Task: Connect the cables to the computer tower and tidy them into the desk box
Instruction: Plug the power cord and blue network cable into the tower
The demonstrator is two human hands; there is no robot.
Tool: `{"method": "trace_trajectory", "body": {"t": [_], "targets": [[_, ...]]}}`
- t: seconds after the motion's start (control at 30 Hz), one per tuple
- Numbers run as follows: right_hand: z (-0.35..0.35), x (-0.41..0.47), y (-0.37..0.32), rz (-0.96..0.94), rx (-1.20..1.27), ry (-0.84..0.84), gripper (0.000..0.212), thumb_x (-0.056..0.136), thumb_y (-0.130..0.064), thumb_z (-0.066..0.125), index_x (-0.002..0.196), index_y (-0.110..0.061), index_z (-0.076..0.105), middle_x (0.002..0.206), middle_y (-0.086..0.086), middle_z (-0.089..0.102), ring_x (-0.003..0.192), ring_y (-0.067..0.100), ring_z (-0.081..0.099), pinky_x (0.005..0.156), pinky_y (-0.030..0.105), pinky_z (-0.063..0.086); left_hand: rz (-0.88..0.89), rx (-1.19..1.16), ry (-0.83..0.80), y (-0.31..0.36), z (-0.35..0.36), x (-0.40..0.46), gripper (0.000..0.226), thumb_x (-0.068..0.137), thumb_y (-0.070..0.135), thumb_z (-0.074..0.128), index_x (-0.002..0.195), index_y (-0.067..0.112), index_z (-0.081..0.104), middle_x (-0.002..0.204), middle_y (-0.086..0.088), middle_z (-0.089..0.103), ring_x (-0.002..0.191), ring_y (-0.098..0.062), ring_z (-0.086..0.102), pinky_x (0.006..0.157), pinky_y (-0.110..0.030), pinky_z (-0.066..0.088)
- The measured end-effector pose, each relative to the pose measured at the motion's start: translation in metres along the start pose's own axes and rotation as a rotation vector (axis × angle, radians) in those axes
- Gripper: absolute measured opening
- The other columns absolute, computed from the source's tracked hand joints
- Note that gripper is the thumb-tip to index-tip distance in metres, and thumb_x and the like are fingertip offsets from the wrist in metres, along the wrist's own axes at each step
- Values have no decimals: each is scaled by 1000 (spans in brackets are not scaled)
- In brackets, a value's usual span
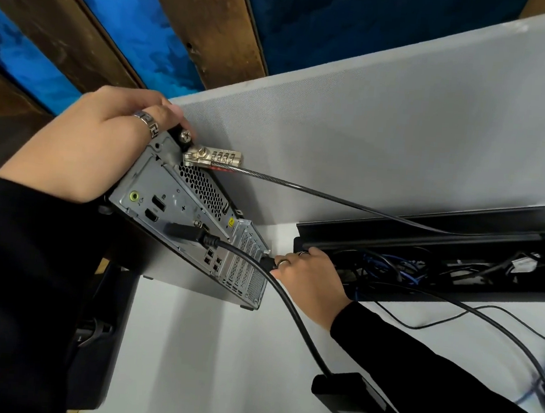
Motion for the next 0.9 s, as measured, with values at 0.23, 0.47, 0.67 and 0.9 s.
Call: {"method": "trace_trajectory", "body": {"t": [0.23,0.47,0.67,0.9], "targets": [[-11,-3,-5,-78,-77,-100,9,80,-30,68,79,-21,70,72,-1,67,66,17,65,66,31,48,44,-62,41,20,-3,-13,30,83,43,44,90,30,69,92,6,71,96,-19,64,95,-47,47],[-77,-46,13,-7,205,-33,25,93,-10,49,113,-2,62,122,11,59,111,27,53,99,41,41,54,-92,349,22,-25,-45,35,89,51,38,105,35,64,106,3,68,106,-21,59,97,-47,45],[-124,-131,86,390,543,66,27,97,-17,43,116,-7,60,115,9,63,105,20,59,95,28,44,220,3,474,44,-7,-105,46,95,38,32,126,11,52,129,-14,56,122,-31,47,107,-47,32],[-120,-225,163,803,606,58,33,99,-23,39,102,-2,64,103,16,67,96,26,61,75,17,38,226,-24,474,57,23,-141,56,93,41,30,136,8,42,146,-11,40,141,-28,18,112,-20,5]]}}
Point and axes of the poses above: each hand's wrist, its own x-axis towards the middle knuckle, its own z-axis out of the palm, y = z × x, the point moved 9 cm from there along x, towards the middle knuckle
